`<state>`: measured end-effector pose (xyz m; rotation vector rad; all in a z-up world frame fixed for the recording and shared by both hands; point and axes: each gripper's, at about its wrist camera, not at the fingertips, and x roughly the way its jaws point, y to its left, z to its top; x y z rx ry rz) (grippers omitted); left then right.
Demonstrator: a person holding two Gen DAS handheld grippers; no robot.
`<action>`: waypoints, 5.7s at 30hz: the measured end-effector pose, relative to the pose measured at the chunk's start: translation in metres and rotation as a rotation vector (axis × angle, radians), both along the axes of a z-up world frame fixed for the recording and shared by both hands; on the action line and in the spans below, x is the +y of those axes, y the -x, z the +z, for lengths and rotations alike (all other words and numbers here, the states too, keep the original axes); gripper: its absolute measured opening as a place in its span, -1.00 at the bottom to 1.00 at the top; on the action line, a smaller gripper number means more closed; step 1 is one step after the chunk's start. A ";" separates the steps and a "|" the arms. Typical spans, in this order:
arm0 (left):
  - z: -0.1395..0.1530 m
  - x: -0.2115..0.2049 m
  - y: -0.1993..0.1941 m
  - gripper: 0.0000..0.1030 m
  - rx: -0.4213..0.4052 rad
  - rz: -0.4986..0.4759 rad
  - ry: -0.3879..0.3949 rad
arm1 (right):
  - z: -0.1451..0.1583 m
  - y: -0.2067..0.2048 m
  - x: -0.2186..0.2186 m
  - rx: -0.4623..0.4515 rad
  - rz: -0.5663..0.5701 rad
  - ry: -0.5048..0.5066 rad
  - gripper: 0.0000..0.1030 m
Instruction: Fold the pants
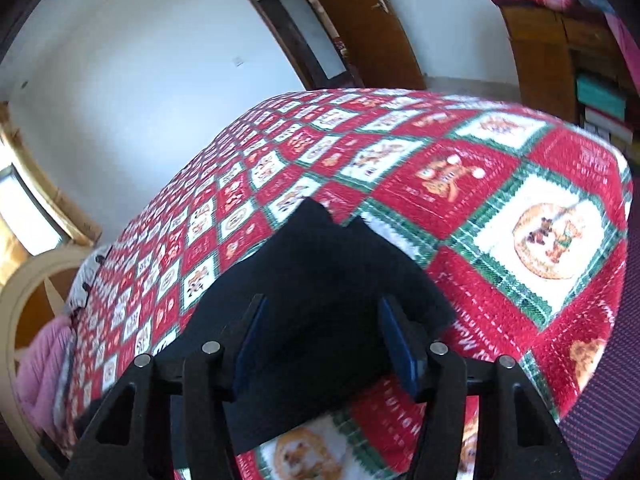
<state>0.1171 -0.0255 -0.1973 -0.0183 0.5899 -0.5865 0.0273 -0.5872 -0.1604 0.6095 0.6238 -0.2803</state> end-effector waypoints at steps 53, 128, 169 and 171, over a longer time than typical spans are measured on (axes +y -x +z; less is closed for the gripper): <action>-0.019 -0.069 0.038 0.74 -0.046 -0.196 -0.105 | 0.002 0.049 -0.029 -0.110 -0.098 0.004 -0.90; -0.030 -0.020 0.021 0.90 -0.013 0.001 0.007 | 0.006 0.024 -0.034 0.030 -0.104 0.172 -0.91; -0.032 0.061 0.000 0.95 -0.042 0.381 0.034 | -0.004 -0.164 0.383 0.157 0.937 -0.058 -0.15; -0.032 0.061 0.000 0.95 -0.047 0.384 0.037 | -0.011 -0.190 0.411 0.199 0.959 -0.135 -0.17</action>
